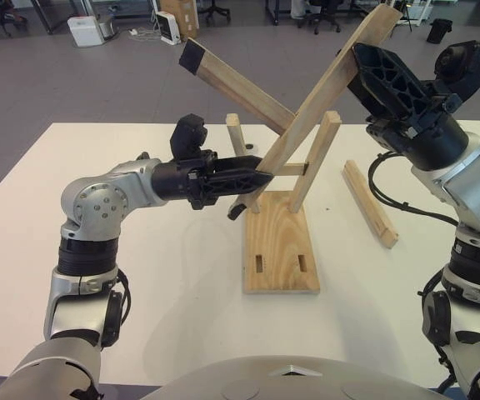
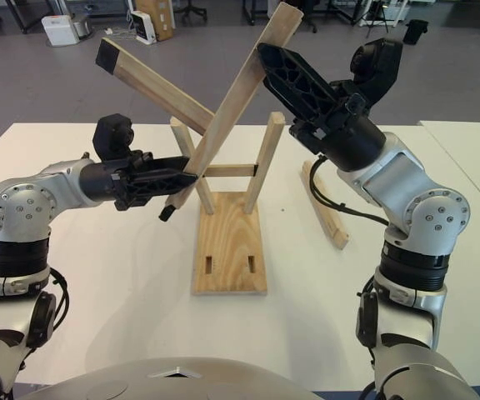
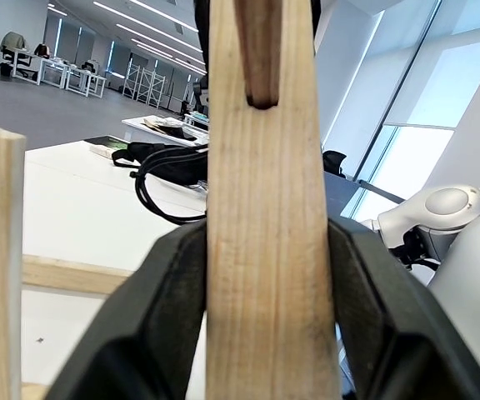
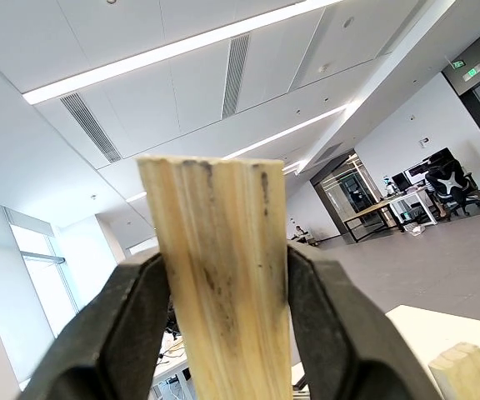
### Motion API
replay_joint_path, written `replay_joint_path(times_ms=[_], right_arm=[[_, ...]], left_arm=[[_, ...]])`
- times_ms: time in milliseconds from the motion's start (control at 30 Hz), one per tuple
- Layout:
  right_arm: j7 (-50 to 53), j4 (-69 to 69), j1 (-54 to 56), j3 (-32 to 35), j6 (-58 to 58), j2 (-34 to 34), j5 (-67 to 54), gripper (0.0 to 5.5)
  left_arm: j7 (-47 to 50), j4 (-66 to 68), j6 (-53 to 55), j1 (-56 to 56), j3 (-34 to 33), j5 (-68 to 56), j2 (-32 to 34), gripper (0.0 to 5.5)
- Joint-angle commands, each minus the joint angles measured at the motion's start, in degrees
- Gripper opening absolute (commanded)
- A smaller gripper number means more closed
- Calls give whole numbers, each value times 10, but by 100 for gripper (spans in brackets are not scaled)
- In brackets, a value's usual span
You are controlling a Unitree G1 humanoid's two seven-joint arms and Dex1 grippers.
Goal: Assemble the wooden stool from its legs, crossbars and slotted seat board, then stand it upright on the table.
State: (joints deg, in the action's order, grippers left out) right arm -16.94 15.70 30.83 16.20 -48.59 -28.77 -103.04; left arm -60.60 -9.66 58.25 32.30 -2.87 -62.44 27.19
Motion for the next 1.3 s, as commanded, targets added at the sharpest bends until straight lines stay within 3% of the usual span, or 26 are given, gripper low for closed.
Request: replay_joint_path(times_ms=[33,133,333,533,733,933,1133,1300], right_arm=[[-5,8,-12,-2,-8,-22,22,209],[-15,9,-22,3,-12,-43,46,205],[-41,-5,-10,38,-6,-89,74,203],[-136,24,-59,34,-31,-147,142,203],[-360,31,-125,-32,64,-179,370,203],[-497,-10,-147,-71,113,-193,471,203],[-533,-29,-142,-78,126,-174,501,202],[-504,-26,-133,-93,128,-145,526,202]], left_arm=[[6,1,-9,4,-5,10,7,203],[36,24,-13,7,-27,16,7,203],[23,19,-39,-88,-31,58,46,311],[-17,61,-107,-240,-29,140,93,311],[-18,82,-144,-245,-21,165,74,311],[-20,83,-153,-243,-9,176,66,311],[-30,92,-162,-235,-2,186,66,311],[-34,92,-172,-231,13,199,64,311]])
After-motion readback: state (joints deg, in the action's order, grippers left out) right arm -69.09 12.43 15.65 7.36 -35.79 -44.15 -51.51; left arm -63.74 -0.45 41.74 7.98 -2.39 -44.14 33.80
